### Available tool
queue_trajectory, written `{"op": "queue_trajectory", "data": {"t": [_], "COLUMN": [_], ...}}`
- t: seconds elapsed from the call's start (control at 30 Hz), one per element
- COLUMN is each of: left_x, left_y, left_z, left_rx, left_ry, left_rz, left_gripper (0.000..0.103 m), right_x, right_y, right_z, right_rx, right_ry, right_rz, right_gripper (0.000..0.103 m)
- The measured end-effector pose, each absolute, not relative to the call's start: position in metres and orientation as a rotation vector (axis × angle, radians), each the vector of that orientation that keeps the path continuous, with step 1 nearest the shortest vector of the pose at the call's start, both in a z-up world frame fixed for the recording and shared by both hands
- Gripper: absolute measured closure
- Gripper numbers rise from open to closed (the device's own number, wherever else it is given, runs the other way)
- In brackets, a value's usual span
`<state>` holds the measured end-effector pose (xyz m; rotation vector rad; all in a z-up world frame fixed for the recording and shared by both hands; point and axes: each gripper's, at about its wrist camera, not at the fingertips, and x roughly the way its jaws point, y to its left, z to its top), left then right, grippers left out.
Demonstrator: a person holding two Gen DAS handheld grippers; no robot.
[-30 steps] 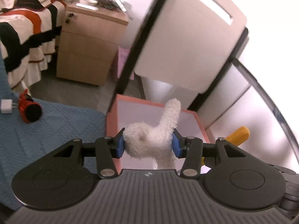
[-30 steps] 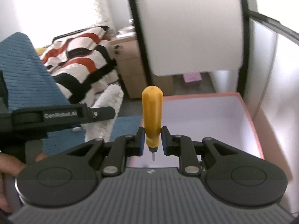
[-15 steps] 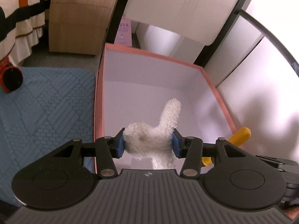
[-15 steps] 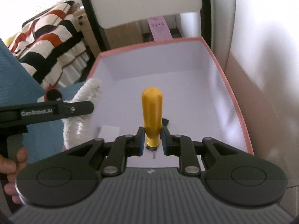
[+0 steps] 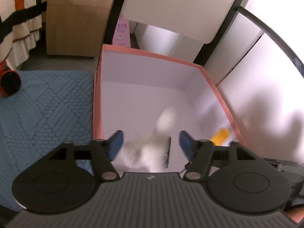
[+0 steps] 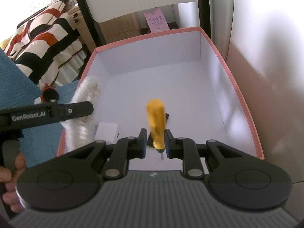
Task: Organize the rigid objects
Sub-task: 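Open right tool to drop screwdriver while left tool releases plush toy into box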
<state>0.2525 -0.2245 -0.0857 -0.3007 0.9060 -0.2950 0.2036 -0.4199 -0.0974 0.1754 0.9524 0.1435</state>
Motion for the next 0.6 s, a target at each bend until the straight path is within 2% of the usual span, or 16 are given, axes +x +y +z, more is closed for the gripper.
{"op": "queue_trajectory", "data": {"t": [0.6], "left_x": [0.195], "left_y": [-0.161], "left_z": [0.015], "left_rx": [-0.318], "left_ry": [0.641], "left_rz": [-0.306], "left_gripper": [0.029], "right_x": [0.177], "right_y": [-0.39], "right_z": [-0.02], "right_rx": [0.177], "right_ry": [0.761], "right_rz": [0.118], "right_gripper": [0.077]}}
